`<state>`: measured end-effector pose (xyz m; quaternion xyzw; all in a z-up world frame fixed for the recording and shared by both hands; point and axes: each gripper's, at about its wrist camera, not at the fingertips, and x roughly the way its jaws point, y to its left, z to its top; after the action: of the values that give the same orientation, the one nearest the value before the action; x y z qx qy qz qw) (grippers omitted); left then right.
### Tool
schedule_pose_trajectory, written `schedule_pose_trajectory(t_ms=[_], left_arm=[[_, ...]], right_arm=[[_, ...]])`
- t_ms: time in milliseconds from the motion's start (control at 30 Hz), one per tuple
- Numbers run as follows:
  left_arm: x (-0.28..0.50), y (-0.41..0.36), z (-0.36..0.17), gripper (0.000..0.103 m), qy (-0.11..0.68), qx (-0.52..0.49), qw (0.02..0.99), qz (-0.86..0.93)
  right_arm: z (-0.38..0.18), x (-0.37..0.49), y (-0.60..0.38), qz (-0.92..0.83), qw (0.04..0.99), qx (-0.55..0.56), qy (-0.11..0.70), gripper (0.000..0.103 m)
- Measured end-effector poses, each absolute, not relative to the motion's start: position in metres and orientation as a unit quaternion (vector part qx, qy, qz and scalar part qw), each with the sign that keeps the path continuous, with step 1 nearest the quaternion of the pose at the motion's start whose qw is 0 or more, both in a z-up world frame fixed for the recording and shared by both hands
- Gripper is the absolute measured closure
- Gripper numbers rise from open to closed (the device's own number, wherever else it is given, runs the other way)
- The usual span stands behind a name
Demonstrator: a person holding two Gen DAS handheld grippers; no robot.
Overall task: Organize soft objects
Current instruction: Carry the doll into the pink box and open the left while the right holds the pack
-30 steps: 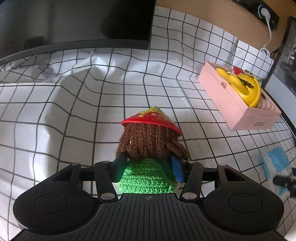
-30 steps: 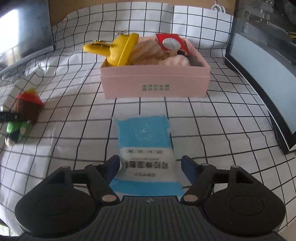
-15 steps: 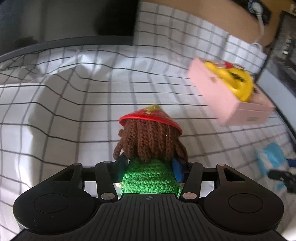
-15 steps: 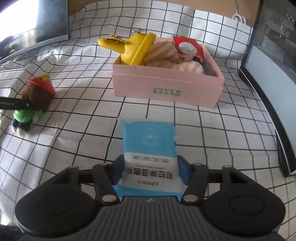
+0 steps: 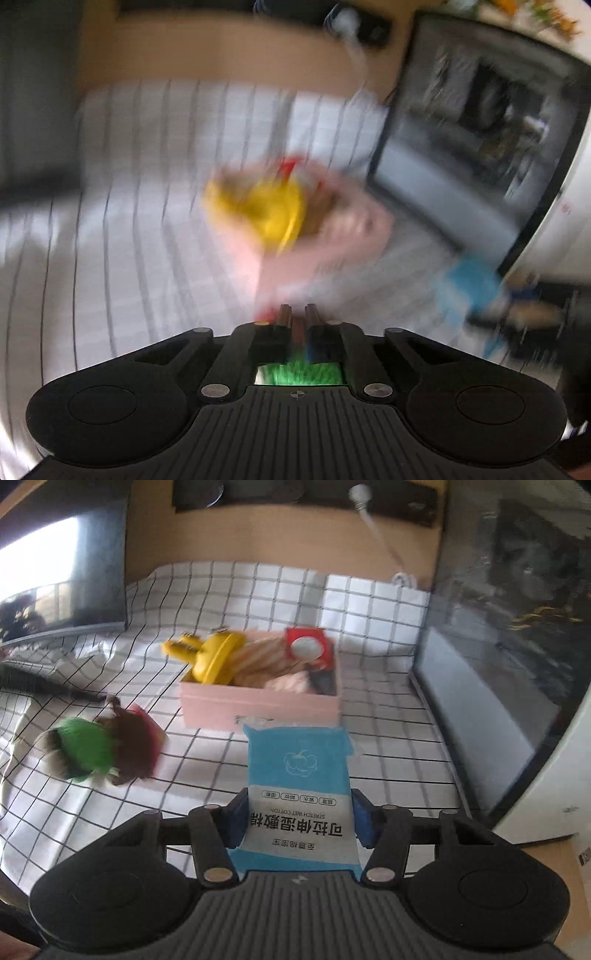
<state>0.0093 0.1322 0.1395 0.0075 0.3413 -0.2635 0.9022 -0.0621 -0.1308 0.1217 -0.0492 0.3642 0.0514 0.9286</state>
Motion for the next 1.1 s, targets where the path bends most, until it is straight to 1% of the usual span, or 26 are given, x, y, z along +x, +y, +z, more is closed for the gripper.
schedule_pose_trajectory(t_ms=[100,133,167,333,467,600,667,700,733,800,867,967,1100], left_arm=[[0.029,0.108,0.170,0.093,0.312,0.020,0.911,-0.270],[0.037,0.104,0.172,0.089,0.317,0.008,0.909,-0.271],[0.044,0.100,0.169,0.088,0.328,-0.004,0.905,-0.269],[0.042,0.100,0.137,0.088,0.384,-0.008,0.895,-0.227],[0.033,0.113,0.106,0.088,0.437,-0.052,0.873,-0.210],[0.016,0.105,0.091,0.088,0.459,-0.078,0.857,-0.221],[0.009,0.094,0.084,0.088,0.467,-0.090,0.846,-0.242],[0.005,0.086,0.081,0.088,0.468,-0.095,0.842,-0.251],[0.003,0.080,0.078,0.087,0.468,-0.099,0.840,-0.256],[-0.001,0.064,0.072,0.087,0.464,-0.117,0.842,-0.249],[-0.007,0.050,0.069,0.087,0.460,-0.151,0.846,-0.224],[-0.014,0.029,0.066,0.087,0.436,-0.195,0.862,-0.172],[-0.012,-0.012,0.066,0.088,0.386,-0.170,0.900,-0.111]], right_arm=[[0.119,-0.068,-0.146,0.039,0.933,-0.037,0.356,0.048],[0.117,-0.068,-0.151,0.033,0.933,-0.032,0.358,0.048],[0.114,-0.068,-0.156,0.029,0.932,-0.026,0.361,0.048],[0.099,-0.070,-0.166,0.027,0.930,-0.023,0.366,0.048],[0.080,-0.061,-0.170,0.018,0.924,-0.022,0.382,0.048],[0.063,-0.045,-0.173,-0.008,0.919,-0.048,0.392,0.047],[0.061,-0.037,-0.177,-0.019,0.912,-0.060,0.406,0.044],[0.064,-0.036,-0.180,-0.017,0.909,-0.061,0.412,0.036],[0.069,-0.036,-0.183,-0.011,0.909,-0.062,0.412,0.027],[0.078,-0.043,-0.189,0.006,0.916,-0.071,0.395,0.020],[0.083,-0.051,-0.194,0.023,0.921,-0.088,0.379,0.019],[0.075,-0.055,-0.204,0.051,0.913,-0.106,0.390,0.019],[0.063,-0.061,-0.218,0.091,0.914,-0.095,0.383,0.019]])
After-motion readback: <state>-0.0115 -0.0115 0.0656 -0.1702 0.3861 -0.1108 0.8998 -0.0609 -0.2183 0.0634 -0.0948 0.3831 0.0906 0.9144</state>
